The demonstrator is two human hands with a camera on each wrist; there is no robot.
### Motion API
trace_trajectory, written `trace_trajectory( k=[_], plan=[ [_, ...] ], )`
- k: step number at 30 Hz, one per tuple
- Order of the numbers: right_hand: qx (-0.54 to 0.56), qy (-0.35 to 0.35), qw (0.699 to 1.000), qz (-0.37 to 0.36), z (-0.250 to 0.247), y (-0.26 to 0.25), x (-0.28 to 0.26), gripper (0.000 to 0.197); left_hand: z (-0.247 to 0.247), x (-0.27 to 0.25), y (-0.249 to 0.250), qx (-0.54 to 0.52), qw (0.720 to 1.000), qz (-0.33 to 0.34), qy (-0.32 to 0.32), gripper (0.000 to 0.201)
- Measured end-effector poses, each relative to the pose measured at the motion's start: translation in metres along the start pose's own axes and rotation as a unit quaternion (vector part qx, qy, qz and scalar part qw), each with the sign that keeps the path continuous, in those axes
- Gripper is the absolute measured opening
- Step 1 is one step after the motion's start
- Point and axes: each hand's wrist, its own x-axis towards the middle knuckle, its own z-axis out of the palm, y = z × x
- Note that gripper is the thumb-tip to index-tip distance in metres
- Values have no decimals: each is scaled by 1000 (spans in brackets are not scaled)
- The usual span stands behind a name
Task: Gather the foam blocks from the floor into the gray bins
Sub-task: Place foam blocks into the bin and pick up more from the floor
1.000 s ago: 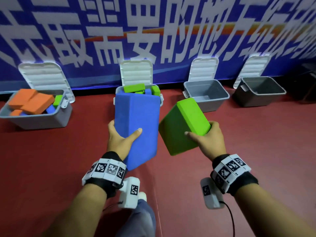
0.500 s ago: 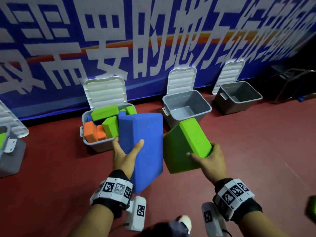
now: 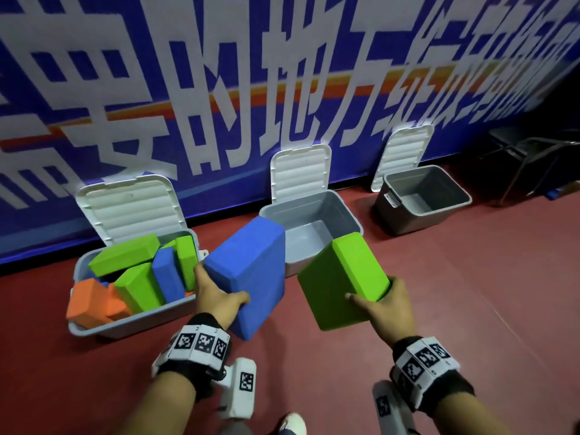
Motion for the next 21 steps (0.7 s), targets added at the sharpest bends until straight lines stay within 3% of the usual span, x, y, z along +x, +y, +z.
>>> trace_trajectory(
  k=[6,10,14,21],
  plan=[
    [2,23,1000,-14,-3,0,116,69,61,60,41,-57,998,4,-5,106],
    [-31,26,999,-24,16,1,188,79,102,108,53,-98,994,-1,38,93],
    [-62,-5,998,0,36,6,270,74,151,170,43,-144,987,-43,66,78],
    [-129,-55,989,49,78,20,412,71,244,288,-15,-125,973,-169,92,66]
  ],
)
